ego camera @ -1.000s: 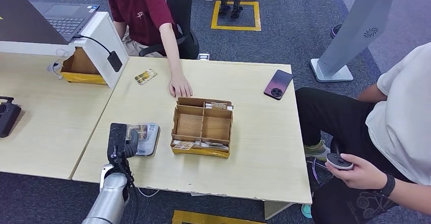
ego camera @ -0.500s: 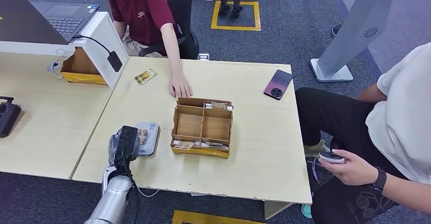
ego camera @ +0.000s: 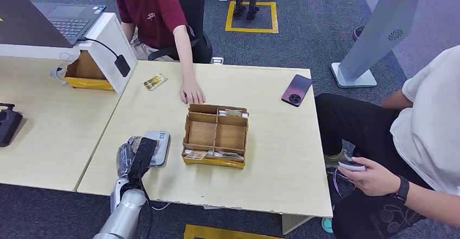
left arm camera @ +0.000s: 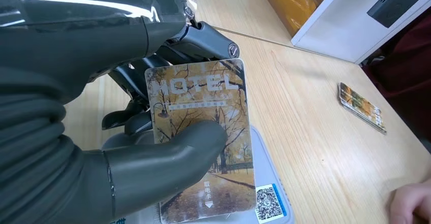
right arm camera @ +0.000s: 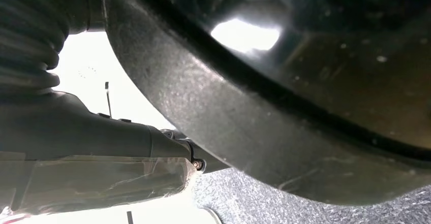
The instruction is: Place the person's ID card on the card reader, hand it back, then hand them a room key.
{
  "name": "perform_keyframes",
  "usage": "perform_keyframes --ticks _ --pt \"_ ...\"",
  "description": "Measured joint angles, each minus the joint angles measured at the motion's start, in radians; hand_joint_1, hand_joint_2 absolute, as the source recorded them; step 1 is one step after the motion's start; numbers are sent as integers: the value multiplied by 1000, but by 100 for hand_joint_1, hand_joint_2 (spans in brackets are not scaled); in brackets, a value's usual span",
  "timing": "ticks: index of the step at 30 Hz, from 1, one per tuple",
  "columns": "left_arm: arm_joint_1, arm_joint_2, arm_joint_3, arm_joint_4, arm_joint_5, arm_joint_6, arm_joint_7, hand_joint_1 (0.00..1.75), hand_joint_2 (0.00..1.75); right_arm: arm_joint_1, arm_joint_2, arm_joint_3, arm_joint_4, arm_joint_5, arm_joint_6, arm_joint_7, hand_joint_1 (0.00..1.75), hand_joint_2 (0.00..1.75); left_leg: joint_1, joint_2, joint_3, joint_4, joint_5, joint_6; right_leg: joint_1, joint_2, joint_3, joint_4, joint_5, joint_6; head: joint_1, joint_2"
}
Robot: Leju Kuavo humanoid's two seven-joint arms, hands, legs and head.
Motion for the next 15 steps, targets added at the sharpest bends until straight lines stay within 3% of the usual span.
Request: perform_keyframes --ticks 15 --pt "-4 -9 -5 30 -69 51 10 175 175 0 0 18 0 0 3 -3 0 175 0 0 1 0 0 0 0 0 1 0 0 0 0 0"
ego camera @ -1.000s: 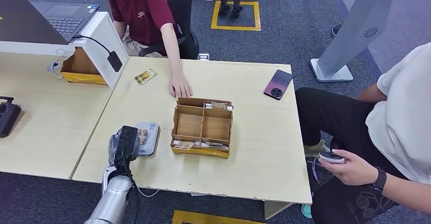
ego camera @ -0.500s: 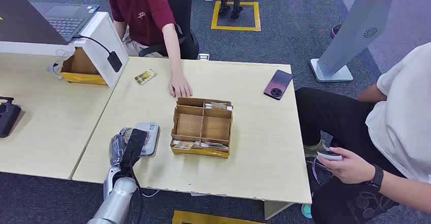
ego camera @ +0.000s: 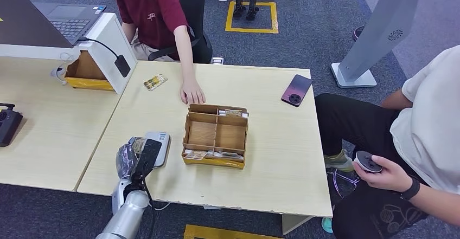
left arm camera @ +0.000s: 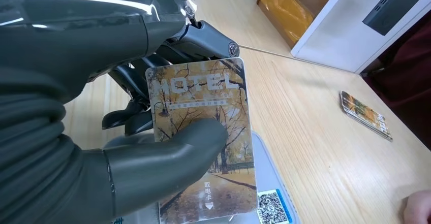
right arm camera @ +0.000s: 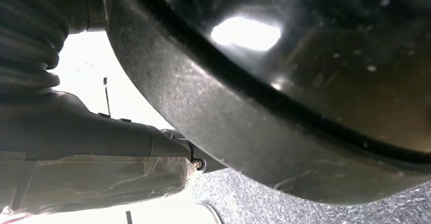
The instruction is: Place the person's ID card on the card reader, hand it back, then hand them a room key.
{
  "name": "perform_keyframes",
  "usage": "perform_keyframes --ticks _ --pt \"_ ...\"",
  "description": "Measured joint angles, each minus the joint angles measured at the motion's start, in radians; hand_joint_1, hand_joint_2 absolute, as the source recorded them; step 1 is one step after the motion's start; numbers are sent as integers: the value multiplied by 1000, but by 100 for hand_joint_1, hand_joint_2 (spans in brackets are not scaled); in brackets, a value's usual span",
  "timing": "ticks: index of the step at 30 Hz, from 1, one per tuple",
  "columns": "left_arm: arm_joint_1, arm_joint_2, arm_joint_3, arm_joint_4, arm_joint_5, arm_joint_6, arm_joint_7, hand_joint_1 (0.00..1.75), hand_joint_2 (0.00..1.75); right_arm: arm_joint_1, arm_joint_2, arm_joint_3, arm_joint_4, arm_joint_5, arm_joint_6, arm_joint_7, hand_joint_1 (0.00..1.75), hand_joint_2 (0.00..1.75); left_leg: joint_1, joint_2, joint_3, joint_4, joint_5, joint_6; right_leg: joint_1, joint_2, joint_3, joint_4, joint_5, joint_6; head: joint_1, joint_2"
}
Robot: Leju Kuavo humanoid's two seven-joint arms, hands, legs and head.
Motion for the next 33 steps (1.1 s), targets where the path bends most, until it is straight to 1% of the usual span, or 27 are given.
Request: perform_keyframes --ticks 1,3,6,8,10,17,22,26,27,29,31,33 --pt "1 -1 0 0 18 -10 -14 175 175 0 0 0 0 0 0 0 0 175 0 0 0 0 0 0 0 0 0 0 0 0 0 0" --pt "4 -6 4 -5 100 -57 -67 175 175 0 0 0 0 0 0 -1 0 175 0 0 0 0 0 0 0 0 0 0 0 0 0 0" --pt "27 -20 14 -60 329 -196 -161 175 175 1 0 1 0 0 -2 -1 0 175 0 0 0 0 0 0 0 0 0 0 0 0 0 0" --pt "47 -29 21 -117 478 -284 -181 175 175 1 0 1 -1 0 -4 -1 0 175 0 0 0 0 0 0 0 0 0 0 0 0 0 0" --pt "61 -35 24 -171 569 -316 -187 175 175 1 0 0 -1 0 -5 0 0 175 0 0 -1 0 0 0 0 0 0 0 0 0 0 0" --pt "76 -51 38 -334 718 -286 -248 175 175 1 0 3 -1 0 -6 2 0 175 0 0 -1 0 0 0 0 0 0 0 0 0 0 0" --pt "85 -61 41 -385 735 -282 -258 175 175 1 0 5 -1 0 -6 3 0 175 0 0 -1 0 0 0 0 0 0 0 0 0 0 0" --pt "92 -68 41 -418 744 -250 -307 175 175 1 0 10 -1 0 -3 3 0 175 0 0 -1 0 0 0 0 0 0 0 0 0 0 0" --pt "92 -69 41 -426 728 -224 -322 175 175 1 0 14 -1 0 -2 3 0 175 0 0 -1 0 0 0 0 0 0 0 0 0 0 0" --pt "91 -68 41 -435 663 -142 -354 175 175 1 0 25 -2 0 5 2 0 175 0 0 -1 0 0 0 0 0 0 0 0 0 0 0" --pt "83 -66 43 -435 561 -41 -382 175 175 0 0 42 -3 0 13 -1 0 175 0 0 -1 0 0 0 0 0 0 0 0 0 0 0" --pt "60 -61 58 -422 451 33 -399 175 175 -1 -1 64 -4 0 22 -4 0 175 1 0 -1 0 0 0 0 0 0 0 0 0 0 0"
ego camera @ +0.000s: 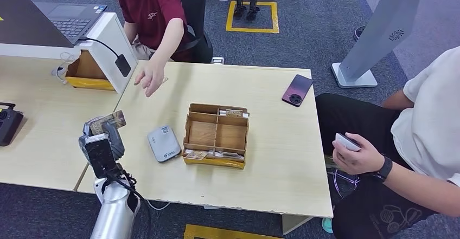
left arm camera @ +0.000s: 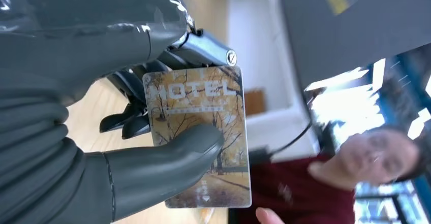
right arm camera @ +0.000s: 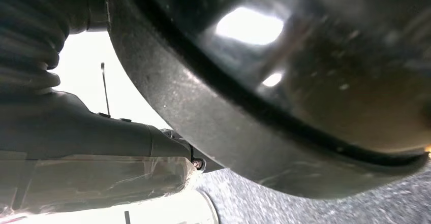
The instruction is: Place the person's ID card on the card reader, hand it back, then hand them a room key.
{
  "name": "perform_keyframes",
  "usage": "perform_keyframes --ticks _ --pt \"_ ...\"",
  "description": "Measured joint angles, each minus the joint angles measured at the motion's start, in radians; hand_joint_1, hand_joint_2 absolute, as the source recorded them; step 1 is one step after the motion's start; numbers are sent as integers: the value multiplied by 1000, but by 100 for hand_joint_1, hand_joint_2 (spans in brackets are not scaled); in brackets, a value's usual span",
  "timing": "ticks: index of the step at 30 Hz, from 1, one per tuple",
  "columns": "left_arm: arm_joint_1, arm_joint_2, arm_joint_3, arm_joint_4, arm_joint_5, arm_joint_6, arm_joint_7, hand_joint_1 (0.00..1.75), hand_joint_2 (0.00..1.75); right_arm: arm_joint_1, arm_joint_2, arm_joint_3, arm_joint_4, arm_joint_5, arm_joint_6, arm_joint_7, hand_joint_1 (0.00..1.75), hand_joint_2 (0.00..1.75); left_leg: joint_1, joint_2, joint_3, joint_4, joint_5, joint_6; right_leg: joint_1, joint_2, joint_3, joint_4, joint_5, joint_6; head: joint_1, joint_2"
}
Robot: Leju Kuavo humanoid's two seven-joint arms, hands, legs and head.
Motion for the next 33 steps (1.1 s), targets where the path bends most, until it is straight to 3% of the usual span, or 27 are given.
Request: perform_keyframes --ticks 5,20,24,28,33 --pt "-66 10 63 64 -136 35 -30 175 175 -1 -1 48 -1 0 7 -3 0 175 1 1 1 0 0 0 0 1 0 0 1 -1 0 0" --pt "-110 8 79 150 -124 35 -27 175 175 -1 -1 82 -5 0 8 -4 0 175 1 2 0 0 0 -1 1 2 -1 0 1 -1 0 0" --pt "-110 9 75 157 -95 28 -27 0 175 -1 -1 83 -5 0 7 -4 0 175 1 2 0 0 0 -1 1 2 -1 0 1 -1 0 0" --pt "-110 9 71 160 -55 -5 -5 0 175 -1 -1 83 -5 0 5 -4 0 175 1 2 0 0 0 -1 1 2 -1 0 1 -1 0 0" --pt "-112 10 49 170 -34 -81 95 0 175 -1 -1 81 -5 -2 -1 -1 0 175 1 2 0 0 0 -1 1 2 -1 0 1 -1 0 0"
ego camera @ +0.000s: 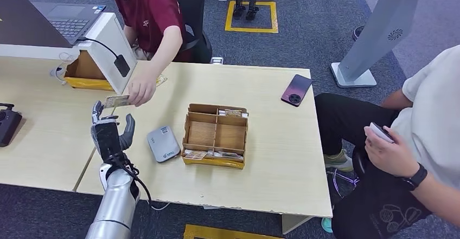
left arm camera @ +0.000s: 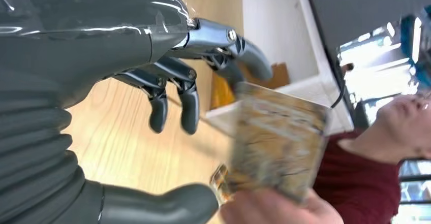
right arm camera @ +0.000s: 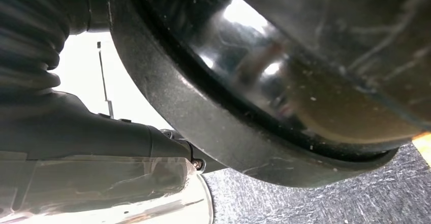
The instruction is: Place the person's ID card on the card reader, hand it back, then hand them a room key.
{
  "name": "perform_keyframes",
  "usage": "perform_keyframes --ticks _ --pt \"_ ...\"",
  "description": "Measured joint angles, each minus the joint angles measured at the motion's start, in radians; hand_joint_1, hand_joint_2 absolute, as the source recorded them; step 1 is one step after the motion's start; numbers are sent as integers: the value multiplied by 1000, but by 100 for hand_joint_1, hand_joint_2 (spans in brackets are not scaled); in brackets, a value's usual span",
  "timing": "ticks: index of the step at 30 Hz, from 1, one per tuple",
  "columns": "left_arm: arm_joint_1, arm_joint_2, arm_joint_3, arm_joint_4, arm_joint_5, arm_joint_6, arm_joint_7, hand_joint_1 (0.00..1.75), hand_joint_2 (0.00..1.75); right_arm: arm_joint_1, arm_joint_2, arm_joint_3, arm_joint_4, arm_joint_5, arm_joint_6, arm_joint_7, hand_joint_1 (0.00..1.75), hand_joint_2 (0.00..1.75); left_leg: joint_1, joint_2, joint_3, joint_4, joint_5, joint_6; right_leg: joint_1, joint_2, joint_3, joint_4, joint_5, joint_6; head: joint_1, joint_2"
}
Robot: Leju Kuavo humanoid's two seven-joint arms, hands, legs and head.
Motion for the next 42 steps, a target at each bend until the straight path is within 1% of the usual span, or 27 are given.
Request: perform_keyframes --ticks 2,4,7,9,12,14,16,18,27,31,32,33,34,35,36,37,39,42 --pt "0 0 -9 3 -3 -22 13 0 175 0 0 -1 0 0 -1 1 0 175 0 0 0 0 0 0 0 0 0 0 0 0 0 0" --pt "10 3 -32 -1 -27 -81 26 0 175 1 0 -5 0 -2 -6 1 0 175 0 0 0 0 0 0 0 0 0 0 0 0 0 0" --pt "61 10 -107 -32 -84 -164 33 0 175 2 0 -18 0 -3 -15 0 0 175 0 0 0 0 0 0 0 0 0 0 0 0 0 0" --pt "97 12 -157 -55 -100 -178 38 0 175 3 0 -25 0 -3 -16 -1 0 175 0 0 -1 0 -1 0 0 0 0 0 0 0 0 0" --pt "132 19 -209 -85 -122 -206 40 0 175 4 0 -36 0 -11 -23 -3 0 175 0 0 -1 0 -1 0 0 0 -1 0 0 0 0 0" --pt "165 32 -251 -115 -175 -224 37 0 175 5 0 -58 0 -41 -32 -7 0 175 0 0 -1 0 -1 0 0 0 -1 0 0 0 0 0" --pt "212 44 -307 -157 -243 -223 41 0 175 6 -1 -91 0 -84 -38 -11 0 175 0 0 -1 0 -1 0 0 0 -1 0 -1 0 0 0" --pt "243 50 -345 -185 -274 -220 45 0 175 7 -3 -114 0 -108 -41 -13 0 175 0 1 -1 0 -2 0 0 0 -1 0 -1 0 0 0" --pt "254 52 -358 -195 -279 -219 45 0 175 7 -3 -122 0 -112 -41 -14 0 175 0 1 -1 0 -2 0 0 0 -1 0 -1 0 0 0" --pt "285 61 -397 -225 -285 -216 52 0 175 8 -3 -148 0 -116 -44 -16 0 175 0 0 -1 0 -2 0 0 0 -1 0 -1 1 0 0" --pt "296 67 -411 -239 -289 -214 54 0 175 8 -3 -159 0 -124 -45 -15 0 175 0 0 -1 0 -2 0 0 0 -1 0 -1 1 0 0" --pt "312 76 -427 -257 -314 -202 60 0 175 9 -4 -185 0 -164 -49 -9 0 175 0 0 -1 0 -2 0 0 0 -1 0 -1 1 0 0" --pt "337 88 -449 -281 -357 -181 72 0 175 10 -5 -225 -1 -221 -52 -2 0 175 0 0 -1 0 -2 0 0 0 -1 0 -1 1 0 0" --pt "368 105 -476 -306 -431 -143 101 0 175 10 -7 -280 -1 -295 -55 13 0 175 0 0 -1 0 -2 0 0 0 -1 0 -1 1 0 0" --pt "402 132 -507 -325 -556 -76 165 0 175 9 -8 -362 -2 -371 -63 31 0 175 0 0 -1 0 -2 0 0 0 -1 0 -1 0 0 0" --pt "428 160 -531 -337 -669 -10 233 0 175 7 -9 -427 -2 -403 -70 47 0 175 0 0 -1 0 -2 0 0 0 -1 0 -2 0 0 0" --pt "453 209 -557 -342 -843 93 342 0 175 1 -12 -510 -3 -412 -83 74 0 175 0 0 -1 0 -2 0 0 -1 -1 0 -2 0 0 0" --pt "456 230 -554 -349 -962 110 370 0 175 -3 -17 -516 -3 -387 -76 79 0 175 0 0 -1 0 -2 0 0 -1 0 0 -2 0 0 0"
